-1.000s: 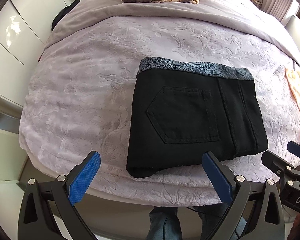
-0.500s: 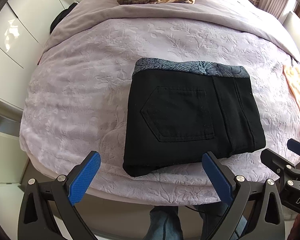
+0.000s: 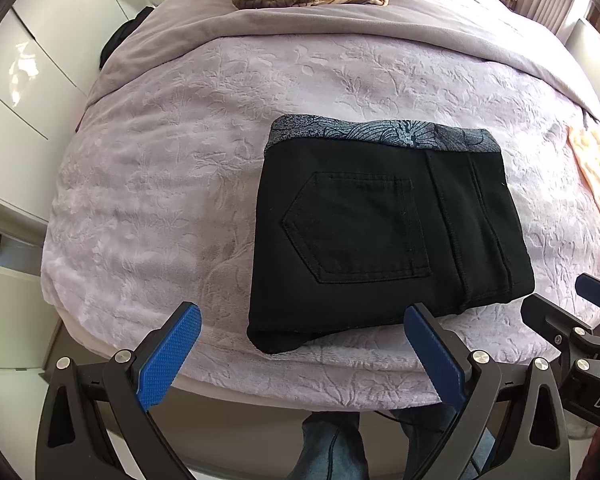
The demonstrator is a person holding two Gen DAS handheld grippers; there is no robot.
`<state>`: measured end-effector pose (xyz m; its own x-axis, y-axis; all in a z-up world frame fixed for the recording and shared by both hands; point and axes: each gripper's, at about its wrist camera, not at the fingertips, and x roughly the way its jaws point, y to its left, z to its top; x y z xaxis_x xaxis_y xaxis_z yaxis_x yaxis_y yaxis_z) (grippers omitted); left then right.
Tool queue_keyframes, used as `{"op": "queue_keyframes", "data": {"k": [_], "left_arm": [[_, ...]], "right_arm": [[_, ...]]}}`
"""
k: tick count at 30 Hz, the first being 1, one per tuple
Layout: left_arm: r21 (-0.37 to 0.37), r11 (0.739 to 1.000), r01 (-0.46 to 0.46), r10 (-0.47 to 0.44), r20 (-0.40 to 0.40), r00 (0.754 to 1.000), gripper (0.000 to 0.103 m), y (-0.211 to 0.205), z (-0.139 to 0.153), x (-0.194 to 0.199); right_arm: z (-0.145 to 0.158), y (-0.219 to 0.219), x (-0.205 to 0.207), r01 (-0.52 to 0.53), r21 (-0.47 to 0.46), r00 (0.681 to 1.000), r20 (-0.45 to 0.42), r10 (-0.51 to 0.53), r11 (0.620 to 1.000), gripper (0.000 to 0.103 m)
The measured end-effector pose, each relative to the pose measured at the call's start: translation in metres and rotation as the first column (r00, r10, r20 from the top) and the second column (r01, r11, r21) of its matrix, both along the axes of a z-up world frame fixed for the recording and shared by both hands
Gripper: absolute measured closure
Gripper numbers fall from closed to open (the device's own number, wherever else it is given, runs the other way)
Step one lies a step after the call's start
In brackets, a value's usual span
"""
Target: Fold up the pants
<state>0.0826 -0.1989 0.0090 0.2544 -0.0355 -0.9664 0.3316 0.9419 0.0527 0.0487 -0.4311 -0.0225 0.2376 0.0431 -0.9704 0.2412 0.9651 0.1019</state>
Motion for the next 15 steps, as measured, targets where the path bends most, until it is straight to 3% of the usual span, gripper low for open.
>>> {"op": "queue_keyframes", "data": {"k": [15], "left_arm": [[-0.003, 1.0, 0.016, -0.016, 0.011, 1.0, 0.001, 0.0036, -0.0006, 0.0058]], "right_arm": [[-0.0036, 0.0086, 0.0047, -0.002, -0.006, 1.0, -0.011, 0.002, 1.0, 0.014]]}}
